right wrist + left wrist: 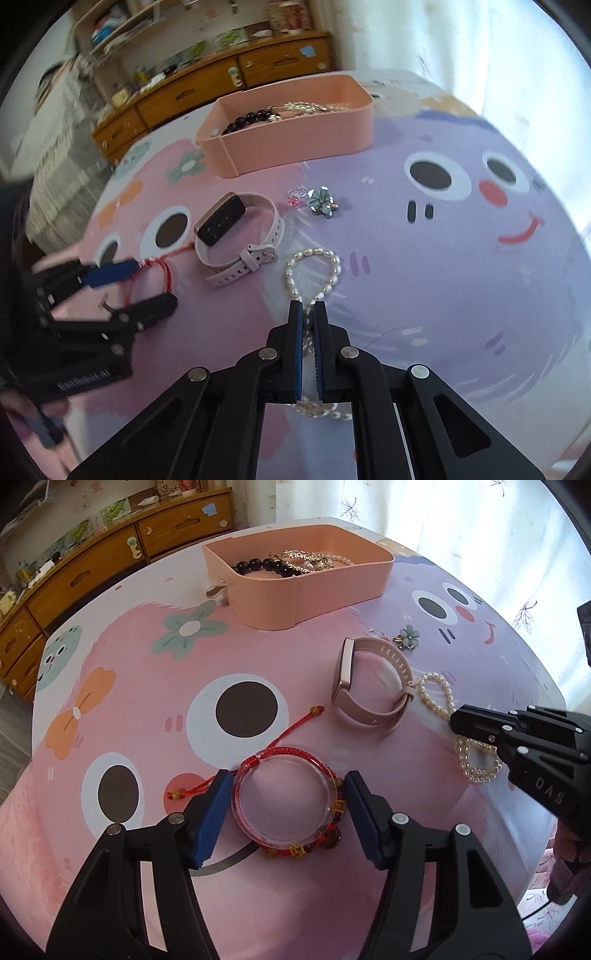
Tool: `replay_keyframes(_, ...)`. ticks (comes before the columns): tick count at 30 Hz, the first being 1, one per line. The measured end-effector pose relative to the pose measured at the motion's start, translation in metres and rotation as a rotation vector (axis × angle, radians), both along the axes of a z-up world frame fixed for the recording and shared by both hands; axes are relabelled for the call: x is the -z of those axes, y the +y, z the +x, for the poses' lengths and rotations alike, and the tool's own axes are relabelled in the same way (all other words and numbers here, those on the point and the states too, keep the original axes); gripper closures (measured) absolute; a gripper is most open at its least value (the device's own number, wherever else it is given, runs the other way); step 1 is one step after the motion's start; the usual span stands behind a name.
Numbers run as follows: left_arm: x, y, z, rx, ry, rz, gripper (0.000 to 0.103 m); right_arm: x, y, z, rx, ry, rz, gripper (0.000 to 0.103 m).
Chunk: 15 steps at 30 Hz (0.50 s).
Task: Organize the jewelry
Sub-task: 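Lower the left gripper onto the red string bracelet while the right approaches the pearl necklace, then carry the red bracelet into the tray with the left gripper while the right lifts the pearl necklace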
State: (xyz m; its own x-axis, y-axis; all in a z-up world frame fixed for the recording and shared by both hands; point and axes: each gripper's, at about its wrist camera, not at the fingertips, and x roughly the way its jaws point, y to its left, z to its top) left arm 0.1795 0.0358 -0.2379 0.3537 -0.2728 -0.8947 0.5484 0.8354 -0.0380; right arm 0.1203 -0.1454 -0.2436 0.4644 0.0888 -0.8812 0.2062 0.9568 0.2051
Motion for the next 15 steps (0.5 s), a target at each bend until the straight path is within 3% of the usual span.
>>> replay_keyframes(4,0.0,-0.001,0.001,-0.013,0.005,0.003,0.044,0.0,-0.007,-0.002,0.05,-0.003,0.09,0.099)
replay_keyframes(15,-0.009,0.003,0.003,-0.042,0.02,-0.034,0.044,-0.036,-0.015,-0.009,0.073,-0.091,0.177,0.099)
